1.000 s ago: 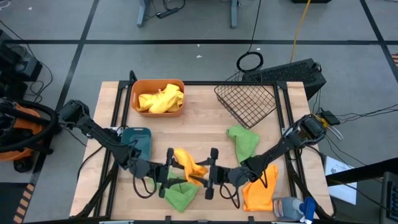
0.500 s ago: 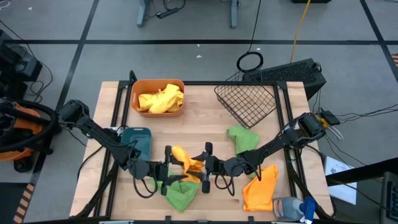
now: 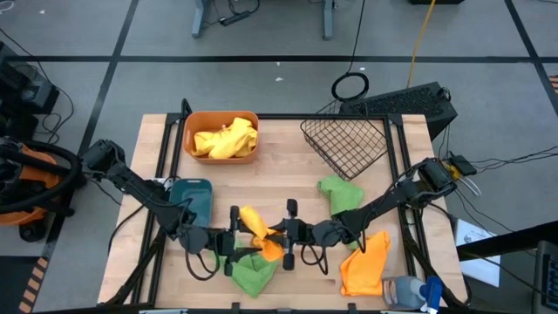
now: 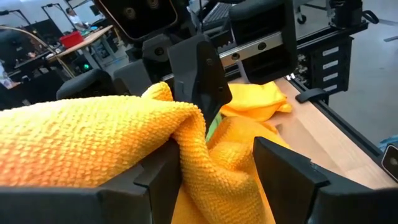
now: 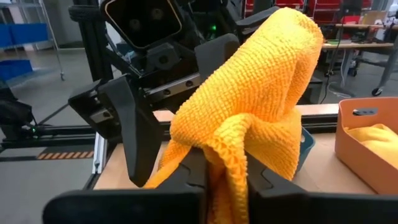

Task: Sort microfiber towel by color & place in baskets
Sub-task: Put the top orange microfiber towel into the metal wire basket

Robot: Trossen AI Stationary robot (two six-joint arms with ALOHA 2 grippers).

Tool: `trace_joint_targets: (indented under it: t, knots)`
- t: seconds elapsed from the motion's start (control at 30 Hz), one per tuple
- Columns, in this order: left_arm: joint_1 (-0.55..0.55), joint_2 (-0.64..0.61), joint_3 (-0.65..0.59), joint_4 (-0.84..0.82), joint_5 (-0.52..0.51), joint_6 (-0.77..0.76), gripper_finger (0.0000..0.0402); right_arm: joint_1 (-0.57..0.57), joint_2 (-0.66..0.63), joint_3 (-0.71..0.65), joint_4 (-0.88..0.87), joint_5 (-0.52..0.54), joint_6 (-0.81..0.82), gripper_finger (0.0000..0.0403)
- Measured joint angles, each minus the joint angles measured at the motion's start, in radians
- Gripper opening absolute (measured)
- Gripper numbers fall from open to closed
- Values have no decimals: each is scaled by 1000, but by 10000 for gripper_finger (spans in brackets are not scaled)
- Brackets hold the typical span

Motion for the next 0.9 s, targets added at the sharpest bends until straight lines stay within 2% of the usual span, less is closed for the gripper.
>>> trace_joint_targets:
  t: [0.27, 0.57, 0.67, 0.9]
  knots:
    - [-47, -63, 0, -50, -45, -3, 206, 2, -1, 6, 5, -10, -33, 10]
    - [-95, -102, -1, -187, -68, -56, 206, 23, -46, -4, -131, 6, -28, 7]
    - [-113, -118, 2, -163, -78, -57, 206, 29, -58, -2, -166, 11, -26, 7]
    - [-136, -130, 1, -141, -183, -54, 206, 34, -90, 0, -165, 13, -46, 7]
